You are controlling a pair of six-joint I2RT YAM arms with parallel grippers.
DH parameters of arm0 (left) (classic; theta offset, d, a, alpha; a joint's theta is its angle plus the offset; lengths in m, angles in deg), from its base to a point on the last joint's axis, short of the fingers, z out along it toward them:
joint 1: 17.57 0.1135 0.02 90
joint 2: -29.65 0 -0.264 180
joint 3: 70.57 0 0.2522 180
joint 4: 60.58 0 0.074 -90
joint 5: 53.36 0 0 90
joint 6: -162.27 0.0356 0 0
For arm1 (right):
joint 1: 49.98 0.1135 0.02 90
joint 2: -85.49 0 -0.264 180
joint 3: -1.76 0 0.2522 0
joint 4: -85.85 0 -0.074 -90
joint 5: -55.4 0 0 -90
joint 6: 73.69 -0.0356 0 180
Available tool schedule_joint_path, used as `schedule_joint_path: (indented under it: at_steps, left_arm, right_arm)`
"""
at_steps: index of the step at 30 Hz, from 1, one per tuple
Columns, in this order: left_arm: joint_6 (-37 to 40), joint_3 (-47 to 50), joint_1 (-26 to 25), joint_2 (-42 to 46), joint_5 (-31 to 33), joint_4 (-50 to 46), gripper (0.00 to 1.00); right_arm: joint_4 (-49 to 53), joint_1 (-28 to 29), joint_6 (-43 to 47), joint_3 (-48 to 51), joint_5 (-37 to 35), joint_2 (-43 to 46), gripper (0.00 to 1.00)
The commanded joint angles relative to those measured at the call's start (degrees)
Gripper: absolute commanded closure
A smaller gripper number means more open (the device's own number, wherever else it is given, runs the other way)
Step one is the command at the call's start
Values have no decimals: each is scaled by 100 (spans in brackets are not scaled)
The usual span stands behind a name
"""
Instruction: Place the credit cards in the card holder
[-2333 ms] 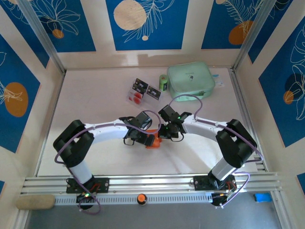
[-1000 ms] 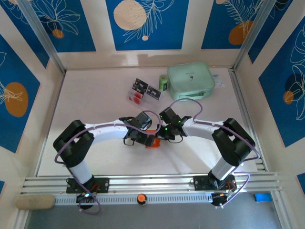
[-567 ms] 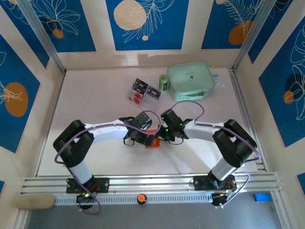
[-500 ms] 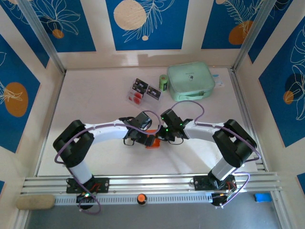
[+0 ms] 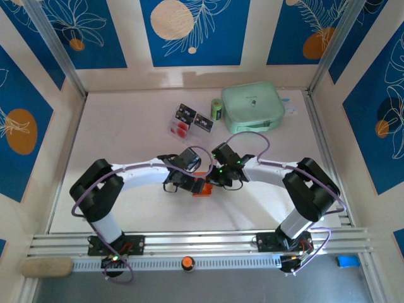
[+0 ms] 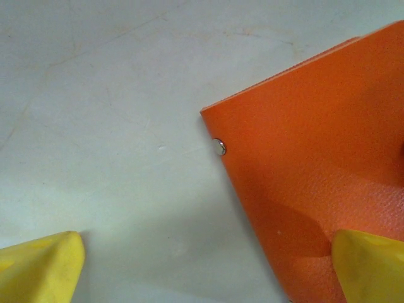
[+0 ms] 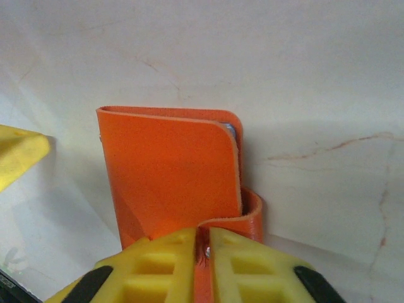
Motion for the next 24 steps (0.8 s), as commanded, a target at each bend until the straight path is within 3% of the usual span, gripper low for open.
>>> schedule_joint_path:
  at_steps: [1, 10, 17, 20, 24]
  left_arm:
    - [-111, -353, 129, 233, 219, -14, 0]
    - [-133, -731, 617, 938, 128, 86, 0]
    - [-228, -398, 1248, 1981, 162, 327, 0]
    - [-217, -31, 1557, 2585, 379, 555, 0]
    - [209, 571, 1797, 3405, 1096, 997, 0]
  right_arm:
    - [264, -48, 139, -226, 503, 285, 77]
    - [488, -474, 177, -79, 568, 1174, 50]
    - [881, -1010, 251, 412, 401, 2185, 32]
    - [1108, -1320, 445, 628, 260, 2702, 23]
    - [1634, -1704, 858, 685, -400, 3366, 19]
